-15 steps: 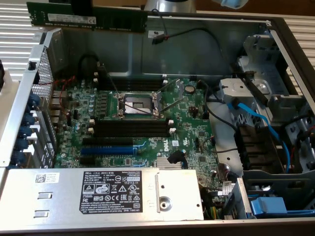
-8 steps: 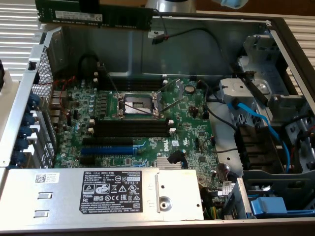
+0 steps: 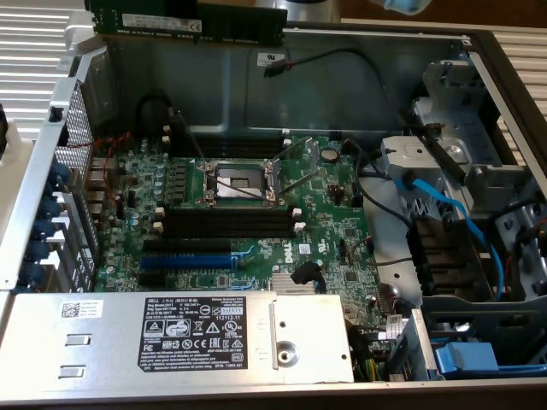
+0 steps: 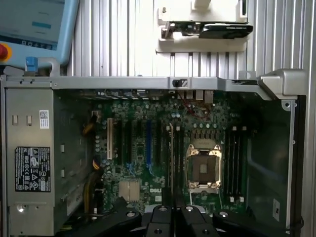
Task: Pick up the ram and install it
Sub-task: 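Pick up the ram and move it above insertion slot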
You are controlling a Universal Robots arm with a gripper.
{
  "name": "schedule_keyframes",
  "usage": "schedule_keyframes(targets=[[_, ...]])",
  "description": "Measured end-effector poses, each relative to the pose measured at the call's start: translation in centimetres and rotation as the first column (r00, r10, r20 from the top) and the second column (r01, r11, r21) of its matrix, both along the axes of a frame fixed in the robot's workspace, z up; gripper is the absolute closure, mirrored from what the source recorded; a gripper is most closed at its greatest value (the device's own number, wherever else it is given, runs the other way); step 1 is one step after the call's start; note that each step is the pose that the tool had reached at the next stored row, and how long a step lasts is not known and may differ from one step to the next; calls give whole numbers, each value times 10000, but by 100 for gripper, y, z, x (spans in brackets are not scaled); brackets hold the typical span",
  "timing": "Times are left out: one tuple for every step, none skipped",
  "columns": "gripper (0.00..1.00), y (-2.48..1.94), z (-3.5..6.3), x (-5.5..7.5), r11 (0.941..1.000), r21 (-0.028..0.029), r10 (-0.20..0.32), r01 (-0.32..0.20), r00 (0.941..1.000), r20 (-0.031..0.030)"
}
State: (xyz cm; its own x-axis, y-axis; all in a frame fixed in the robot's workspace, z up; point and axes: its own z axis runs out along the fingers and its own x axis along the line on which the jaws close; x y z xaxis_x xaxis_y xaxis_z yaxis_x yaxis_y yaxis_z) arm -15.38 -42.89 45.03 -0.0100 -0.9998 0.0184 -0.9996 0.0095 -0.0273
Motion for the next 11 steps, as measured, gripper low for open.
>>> schedule_keyframes(targets=[[88,28,-2,18,10000,-13,0,0,10000,0],[88,60,-4,37,10000,-21,1,-1,10000,-1],[88,93,-5,53,10000,-29,1,-1,10000,-1],[88,122,-7,68,10000,-33,1,-1,10000,0],[88,155,-8,83,10000,-40,2,-2,10000,-1],[88,187,-10,99,10000,-45,1,-1,10000,-1],[88,220,-11,112,10000,-51,2,-2,10000,0],[88,250,-12,126,10000,-66,2,-2,10000,0],[88,283,-12,139,10000,-99,1,-1,10000,0],[88,313,-13,152,9999,-127,1,-1,10000,6],[88,345,-13,162,9999,-157,1,0,10000,37]])
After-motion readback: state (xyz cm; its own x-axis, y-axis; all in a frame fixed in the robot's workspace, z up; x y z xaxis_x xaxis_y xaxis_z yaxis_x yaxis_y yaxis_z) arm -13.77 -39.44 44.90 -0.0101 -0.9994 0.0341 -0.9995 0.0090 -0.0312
